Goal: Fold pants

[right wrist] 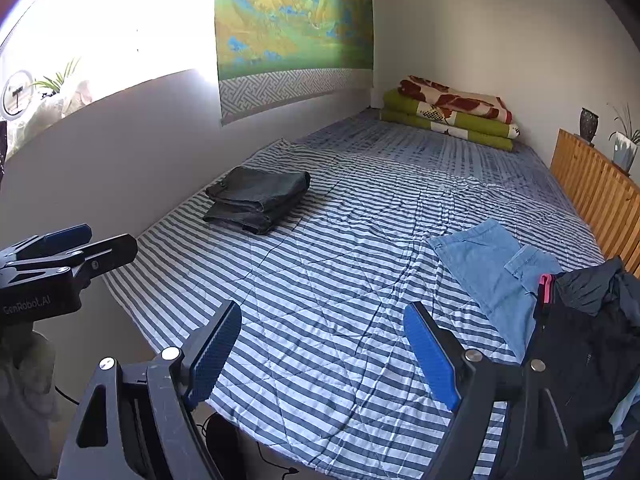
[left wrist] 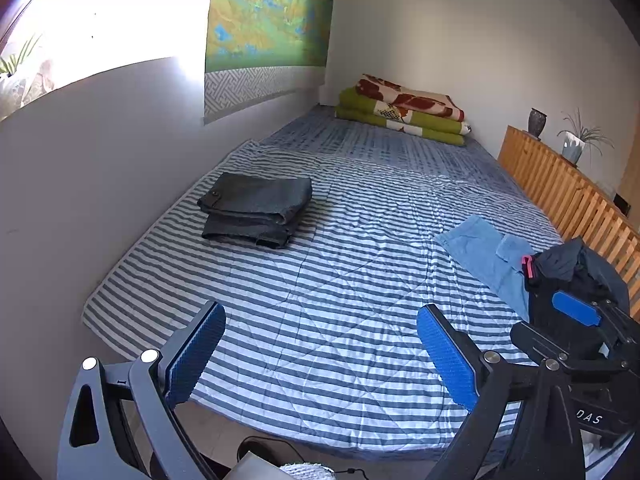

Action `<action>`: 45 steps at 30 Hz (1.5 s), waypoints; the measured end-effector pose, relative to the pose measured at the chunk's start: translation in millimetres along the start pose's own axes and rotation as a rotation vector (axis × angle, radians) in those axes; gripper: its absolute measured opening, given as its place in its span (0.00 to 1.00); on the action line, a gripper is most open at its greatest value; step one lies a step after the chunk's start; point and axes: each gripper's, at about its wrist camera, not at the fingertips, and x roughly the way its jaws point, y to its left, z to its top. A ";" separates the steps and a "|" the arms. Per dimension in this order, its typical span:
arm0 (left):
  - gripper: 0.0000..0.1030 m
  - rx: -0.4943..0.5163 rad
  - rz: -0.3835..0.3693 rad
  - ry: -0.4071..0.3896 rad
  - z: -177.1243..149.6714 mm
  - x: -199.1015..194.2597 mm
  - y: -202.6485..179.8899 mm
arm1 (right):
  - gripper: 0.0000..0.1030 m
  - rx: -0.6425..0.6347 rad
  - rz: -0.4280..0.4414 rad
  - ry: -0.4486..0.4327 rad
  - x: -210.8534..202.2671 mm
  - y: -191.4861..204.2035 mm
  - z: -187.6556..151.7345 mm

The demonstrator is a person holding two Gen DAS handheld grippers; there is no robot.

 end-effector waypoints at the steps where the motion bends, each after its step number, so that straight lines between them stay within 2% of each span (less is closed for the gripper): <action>1: 0.95 -0.001 0.001 0.001 -0.2 0.6 0.3 | 0.78 -0.001 0.000 0.001 0.3 0.3 0.4; 45: 0.97 -0.010 0.014 0.024 4.6 33.2 2.4 | 0.78 0.014 -0.008 0.037 22.5 -5.5 -1.4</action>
